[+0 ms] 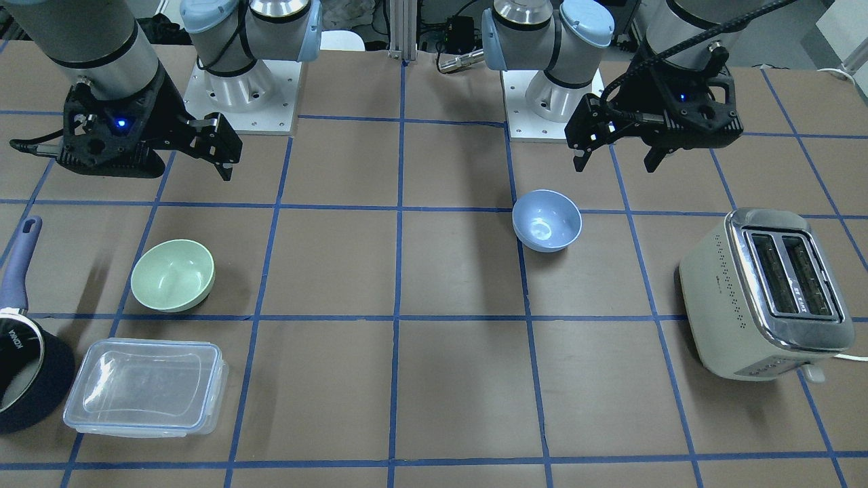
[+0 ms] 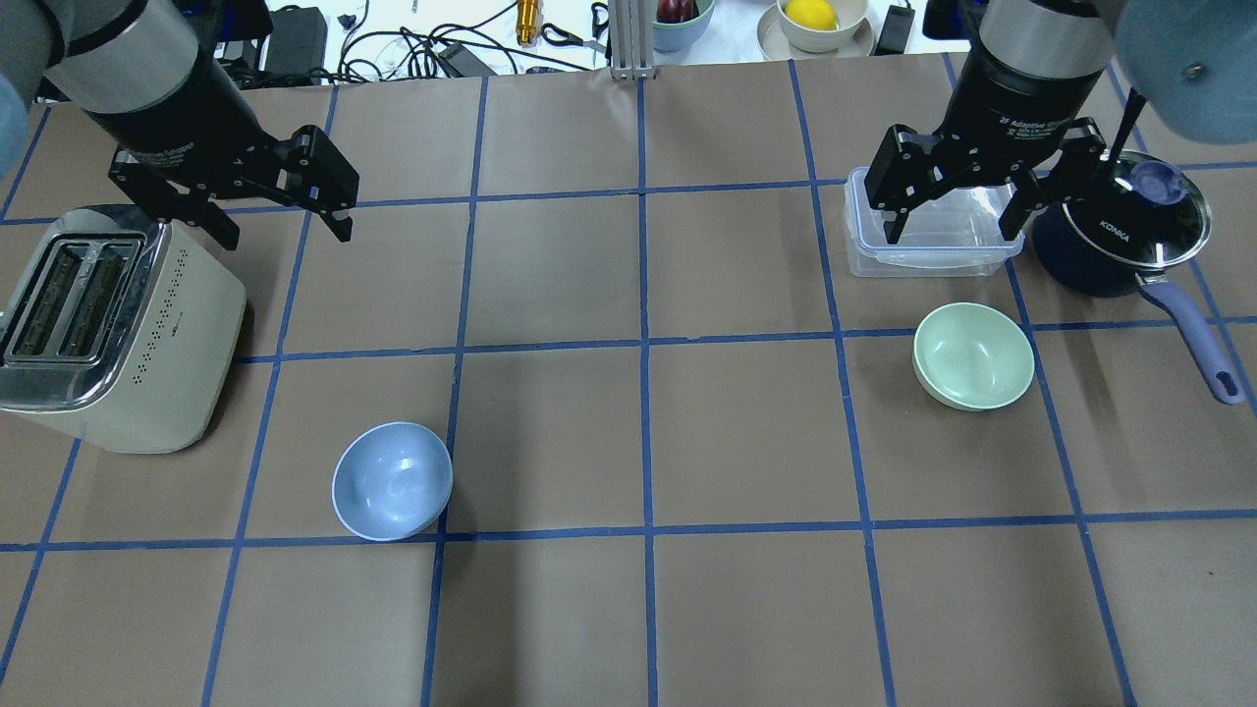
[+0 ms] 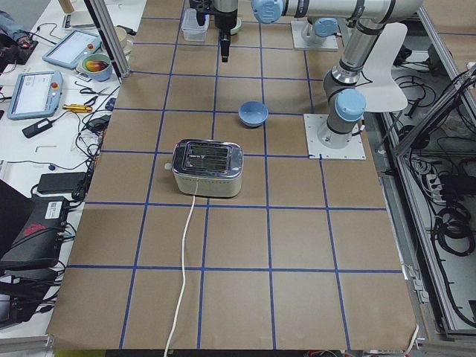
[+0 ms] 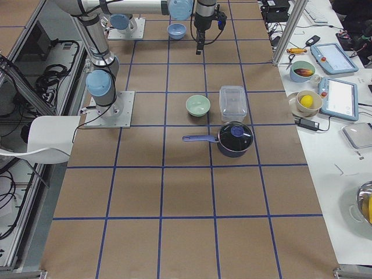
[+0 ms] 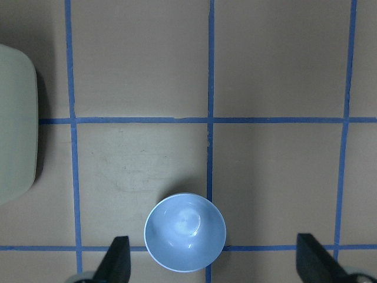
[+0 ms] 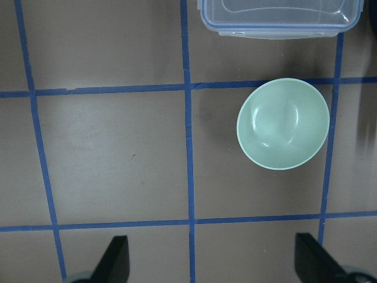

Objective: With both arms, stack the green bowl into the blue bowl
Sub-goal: 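Move the left gripper down toward the light blue bowl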

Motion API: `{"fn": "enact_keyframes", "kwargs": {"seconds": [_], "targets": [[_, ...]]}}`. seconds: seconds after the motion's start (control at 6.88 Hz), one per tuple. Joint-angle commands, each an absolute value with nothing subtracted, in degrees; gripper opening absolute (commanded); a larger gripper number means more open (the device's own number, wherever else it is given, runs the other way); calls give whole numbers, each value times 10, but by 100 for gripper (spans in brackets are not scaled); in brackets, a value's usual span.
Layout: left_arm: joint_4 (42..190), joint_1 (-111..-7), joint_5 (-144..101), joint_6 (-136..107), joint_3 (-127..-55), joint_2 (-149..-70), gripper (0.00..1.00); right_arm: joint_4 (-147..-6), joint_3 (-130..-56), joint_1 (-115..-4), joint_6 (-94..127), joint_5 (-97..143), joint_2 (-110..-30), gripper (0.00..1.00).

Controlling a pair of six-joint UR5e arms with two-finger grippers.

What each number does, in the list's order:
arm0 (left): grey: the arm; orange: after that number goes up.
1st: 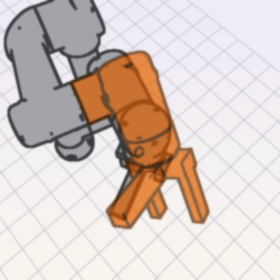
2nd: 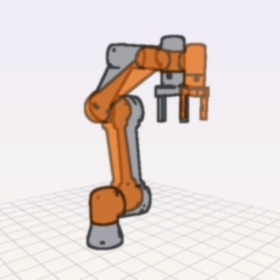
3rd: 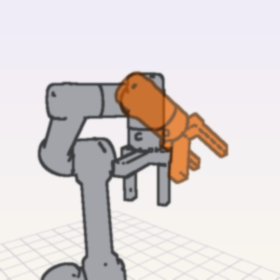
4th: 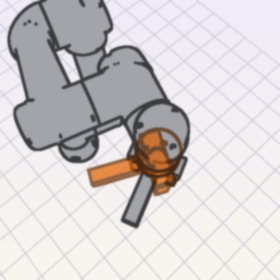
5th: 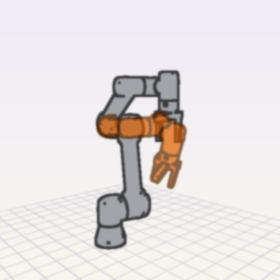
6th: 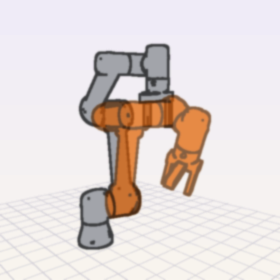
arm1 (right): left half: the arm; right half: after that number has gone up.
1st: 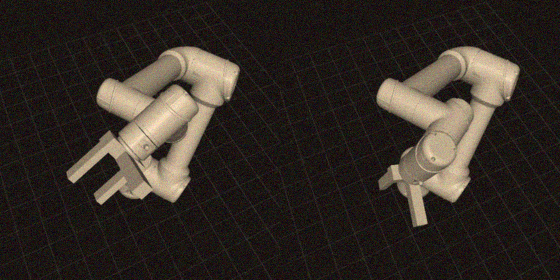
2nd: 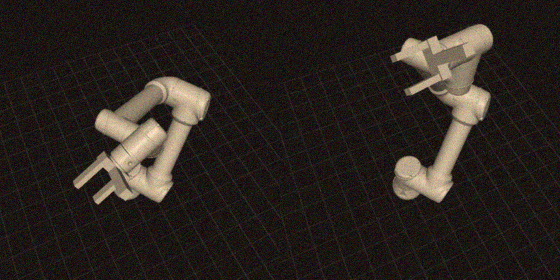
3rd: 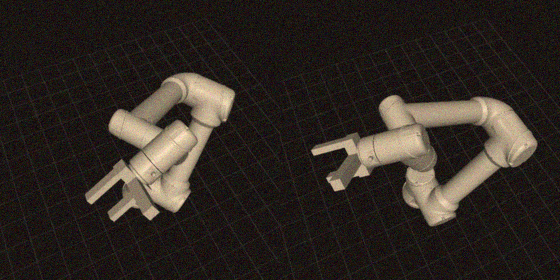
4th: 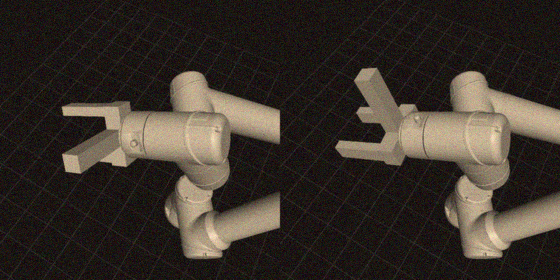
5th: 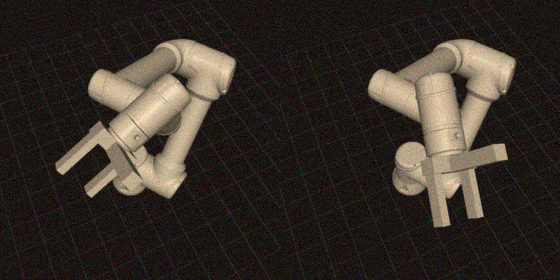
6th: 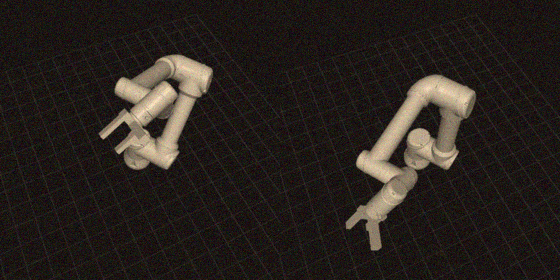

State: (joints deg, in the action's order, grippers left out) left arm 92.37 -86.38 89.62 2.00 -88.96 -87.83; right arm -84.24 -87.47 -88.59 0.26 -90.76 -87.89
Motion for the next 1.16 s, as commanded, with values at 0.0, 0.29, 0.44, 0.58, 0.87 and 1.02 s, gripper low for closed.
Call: {"fn": "enact_keyframes", "kwargs": {"seconds": [0.0,0.29,0.44,0.58,0.87,1.02], "targets": [[921,-865,897,24,-891,-877,100,-842,-874,-886,3,-908,-879,100],[914,-870,895,18,-978,-875,100,-842,-875,-886,2,-906,-878,100],[848,-872,894,14,-1051,-887,100,-842,-876,-885,3,-907,-878,100],[739,-872,889,7,-1131,-892,100,-839,-881,-886,4,-909,-874,100],[607,-897,888,-20,-1235,-909,100,-851,-883,-846,-10,-912,-861,100],[586,-931,896,-32,-1243,-929,100,-850,-884,-778,-64,-911,-851,100]]}}
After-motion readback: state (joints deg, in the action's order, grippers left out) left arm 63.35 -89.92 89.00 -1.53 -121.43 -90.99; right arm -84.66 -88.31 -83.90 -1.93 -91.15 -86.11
